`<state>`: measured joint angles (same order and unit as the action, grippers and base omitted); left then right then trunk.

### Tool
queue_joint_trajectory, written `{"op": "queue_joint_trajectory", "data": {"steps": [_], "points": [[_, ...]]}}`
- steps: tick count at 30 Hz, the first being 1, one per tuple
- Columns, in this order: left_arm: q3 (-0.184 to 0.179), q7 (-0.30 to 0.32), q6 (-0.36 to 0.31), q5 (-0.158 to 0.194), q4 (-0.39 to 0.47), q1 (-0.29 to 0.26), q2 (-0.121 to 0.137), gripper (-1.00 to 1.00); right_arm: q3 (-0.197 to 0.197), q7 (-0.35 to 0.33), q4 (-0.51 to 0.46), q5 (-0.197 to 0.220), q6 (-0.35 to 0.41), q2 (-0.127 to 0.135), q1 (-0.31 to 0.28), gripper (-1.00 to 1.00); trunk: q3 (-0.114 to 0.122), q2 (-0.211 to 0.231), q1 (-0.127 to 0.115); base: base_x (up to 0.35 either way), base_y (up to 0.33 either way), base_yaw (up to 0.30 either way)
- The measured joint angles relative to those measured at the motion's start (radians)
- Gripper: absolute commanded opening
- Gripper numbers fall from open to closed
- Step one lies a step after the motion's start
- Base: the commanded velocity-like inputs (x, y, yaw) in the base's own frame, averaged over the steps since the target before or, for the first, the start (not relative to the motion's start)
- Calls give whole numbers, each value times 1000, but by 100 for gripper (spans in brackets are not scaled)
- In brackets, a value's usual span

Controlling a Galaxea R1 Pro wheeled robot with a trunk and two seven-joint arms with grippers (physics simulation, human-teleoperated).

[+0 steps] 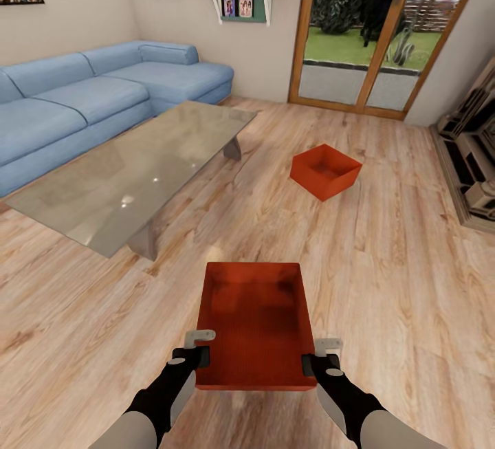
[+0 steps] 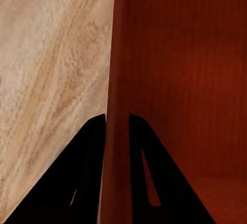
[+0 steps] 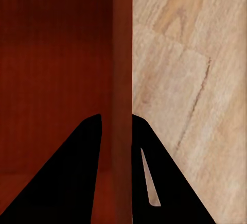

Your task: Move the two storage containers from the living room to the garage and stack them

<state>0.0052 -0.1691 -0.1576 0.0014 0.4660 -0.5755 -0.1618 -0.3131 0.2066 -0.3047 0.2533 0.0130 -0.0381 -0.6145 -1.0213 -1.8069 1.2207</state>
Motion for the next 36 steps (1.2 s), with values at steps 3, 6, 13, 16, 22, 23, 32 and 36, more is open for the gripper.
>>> {"op": "queue_joint_trajectory", "data": {"steps": [3,6,13,16,22,23,32,36], "points": [[-1,0,0,2,1,0,1,-100,1,2,-1,-2,1,-2,0,-100,9,21,-12,0,0,0],[-1,0,0,2,1,0,2,-100,1,4,-1,-3,2,-3,0,-100,19,42,-23,0,0,0],[-2,0,0,4,1,0,2,-100,0,4,-1,-1,2,-2,0,-100,41,91,-50,0,0,0],[-3,-1,0,7,1,0,2,-100,-1,4,-1,0,1,-2,-1,-100,50,112,-61,0,0,0],[-6,-1,0,13,1,0,3,-100,-3,3,0,2,1,-2,-1,-100,69,154,-84,0,0,0],[-6,-1,0,13,1,0,3,-100,-3,4,0,2,0,-2,-1,-100,72,161,-88,0,0,0],[-6,-1,0,12,1,0,3,-100,-4,4,0,4,-1,-2,-1,-100,100,224,-123,0,0,0],[-6,-1,0,13,0,0,3,-100,-5,4,0,5,-1,-2,-1,-100,113,252,-138,0,0,0]]}}
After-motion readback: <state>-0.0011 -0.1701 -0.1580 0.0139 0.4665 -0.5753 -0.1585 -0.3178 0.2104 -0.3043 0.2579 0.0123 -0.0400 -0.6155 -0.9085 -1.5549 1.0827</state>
